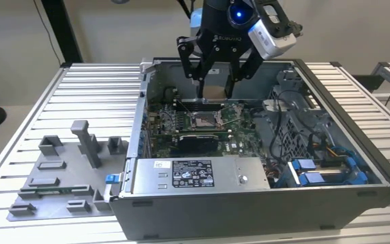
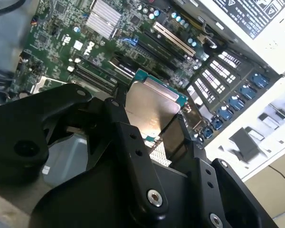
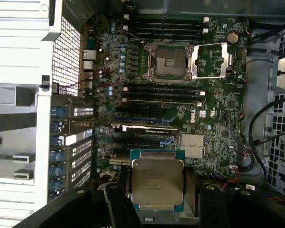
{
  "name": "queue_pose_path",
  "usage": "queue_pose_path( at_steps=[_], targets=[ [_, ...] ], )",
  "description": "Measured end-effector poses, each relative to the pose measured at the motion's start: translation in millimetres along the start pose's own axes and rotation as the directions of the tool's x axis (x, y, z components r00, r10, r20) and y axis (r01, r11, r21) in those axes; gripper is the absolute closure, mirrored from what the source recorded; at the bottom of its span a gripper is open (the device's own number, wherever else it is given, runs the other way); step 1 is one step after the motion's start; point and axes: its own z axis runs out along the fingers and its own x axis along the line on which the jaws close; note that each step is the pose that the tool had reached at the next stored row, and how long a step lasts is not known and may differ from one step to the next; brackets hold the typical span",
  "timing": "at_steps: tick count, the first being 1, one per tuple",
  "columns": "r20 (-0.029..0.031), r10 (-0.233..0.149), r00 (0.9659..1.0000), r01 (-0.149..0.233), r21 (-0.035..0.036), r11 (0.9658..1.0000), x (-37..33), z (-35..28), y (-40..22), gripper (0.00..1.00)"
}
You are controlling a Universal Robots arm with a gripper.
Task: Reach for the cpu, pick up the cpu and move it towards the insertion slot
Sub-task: 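Pick up the cpu and move it towards the insertion slot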
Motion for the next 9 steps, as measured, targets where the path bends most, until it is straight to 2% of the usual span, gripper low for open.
queue_pose_path(
  at_steps=[9],
  targets=[
    [0.0, 0.0, 1.0, 0.0, -0.0001, 1.0, -16.9, -0.8, -0.3, 1.0]
  ],
)
